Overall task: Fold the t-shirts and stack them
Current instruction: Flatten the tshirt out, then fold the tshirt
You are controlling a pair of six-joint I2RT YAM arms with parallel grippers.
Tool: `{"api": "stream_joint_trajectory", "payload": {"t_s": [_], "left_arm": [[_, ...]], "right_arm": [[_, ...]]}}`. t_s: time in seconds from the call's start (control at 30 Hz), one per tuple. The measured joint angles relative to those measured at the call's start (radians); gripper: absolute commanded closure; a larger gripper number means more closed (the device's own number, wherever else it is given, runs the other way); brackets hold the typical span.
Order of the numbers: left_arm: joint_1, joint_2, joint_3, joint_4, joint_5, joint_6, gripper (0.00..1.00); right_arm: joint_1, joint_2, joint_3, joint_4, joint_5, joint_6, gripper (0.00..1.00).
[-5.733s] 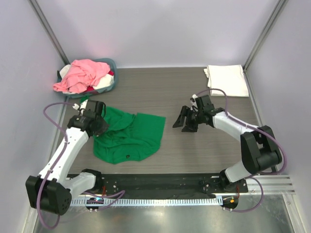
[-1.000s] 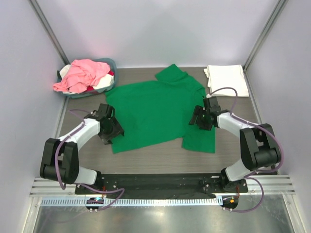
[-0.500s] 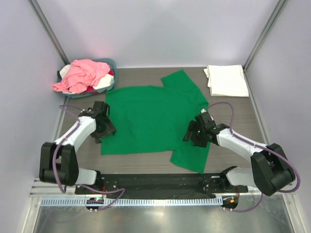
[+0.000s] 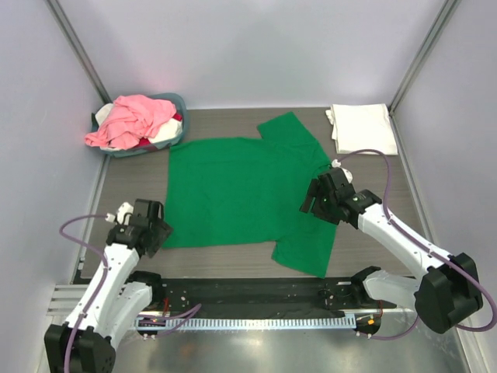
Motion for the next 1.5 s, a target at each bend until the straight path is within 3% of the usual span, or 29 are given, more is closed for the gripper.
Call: {"api": "stream_joint_trajectory", "payload": {"t_s": [0.13,0.47,0.8,0.87,0.9,0.93,1.03,1.2,1.4,1.5], "left_arm": [[0.000,-0.044,-0.108,-0.003,-0.009,-0.098,0.41],[0.000,0.027,-0.132,0.085,-0.054,-0.149,0.44],[0.000,0.142,-0.146,0.181,-0.052,-0.155,0.60],[0.000,0.159,-0.142,0.195,-0.053,-0.155,0.69],[0.000,0.168,-0.140,0.203,-0.053,-0.156,0.82],[0.000,0.175,-0.138,0.211,-0.053,-0.157,0.88],[0.000,0.195,-0.137,0.234,-0.051,-0.152,1.00],[0.000,0.200,-0.138,0.257,-0.043,-0.150,1.00],[0.002,0.189,-0.150,0.281,-0.037,-0.147,1.00],[0.009,0.184,-0.157,0.301,-0.030,-0.146,1.00]], "right_arm": [[0.000,-0.010,-0.021,-0.024,0.002,0.001,0.26],[0.000,-0.027,-0.050,-0.037,-0.008,-0.018,0.26],[0.000,0.011,-0.050,-0.030,-0.013,-0.035,0.26],[0.000,0.016,-0.050,-0.026,-0.013,-0.036,0.26],[0.000,0.018,-0.050,-0.026,-0.013,-0.036,0.26],[0.000,0.020,-0.050,-0.024,-0.013,-0.036,0.26],[0.000,0.023,-0.050,-0.019,-0.014,-0.034,0.26],[-0.002,0.061,-0.058,0.011,-0.021,-0.013,0.26],[-0.060,0.256,-0.056,0.101,-0.082,-0.009,0.27],[-0.087,0.364,0.028,0.116,-0.103,-0.020,0.27]]}}
